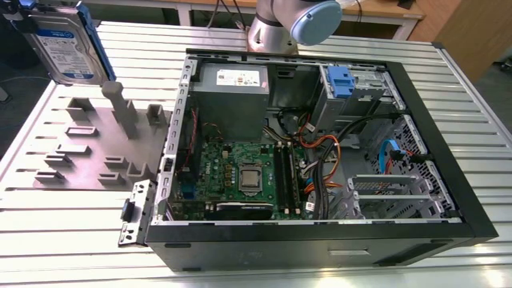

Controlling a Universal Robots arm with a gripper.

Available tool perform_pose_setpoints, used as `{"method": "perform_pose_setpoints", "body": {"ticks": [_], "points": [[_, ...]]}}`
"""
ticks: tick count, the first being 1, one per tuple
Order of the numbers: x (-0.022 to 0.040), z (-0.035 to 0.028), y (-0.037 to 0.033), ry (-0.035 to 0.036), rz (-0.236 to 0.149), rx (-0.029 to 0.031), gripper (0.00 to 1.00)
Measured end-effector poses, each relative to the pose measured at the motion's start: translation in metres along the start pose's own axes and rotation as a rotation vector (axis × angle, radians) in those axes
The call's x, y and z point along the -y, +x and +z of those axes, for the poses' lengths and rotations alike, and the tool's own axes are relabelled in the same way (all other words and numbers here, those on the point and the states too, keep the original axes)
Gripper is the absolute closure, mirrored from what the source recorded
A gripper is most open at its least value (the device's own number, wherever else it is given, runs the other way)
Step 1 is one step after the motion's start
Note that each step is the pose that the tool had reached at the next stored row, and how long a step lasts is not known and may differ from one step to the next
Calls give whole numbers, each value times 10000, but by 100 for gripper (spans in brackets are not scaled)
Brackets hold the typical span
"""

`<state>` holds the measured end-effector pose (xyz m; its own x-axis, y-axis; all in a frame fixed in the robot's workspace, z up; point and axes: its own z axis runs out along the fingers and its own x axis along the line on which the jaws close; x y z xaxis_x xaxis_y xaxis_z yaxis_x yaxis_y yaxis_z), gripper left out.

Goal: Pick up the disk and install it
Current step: 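Pick up the disk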

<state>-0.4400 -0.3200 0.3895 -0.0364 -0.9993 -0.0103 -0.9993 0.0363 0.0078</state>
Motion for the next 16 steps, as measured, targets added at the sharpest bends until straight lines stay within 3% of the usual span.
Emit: {"method": "perform_pose_setpoints", "body": {"ticks": [16], "points": [[0,-51,-1,1,0,1,64]]}}
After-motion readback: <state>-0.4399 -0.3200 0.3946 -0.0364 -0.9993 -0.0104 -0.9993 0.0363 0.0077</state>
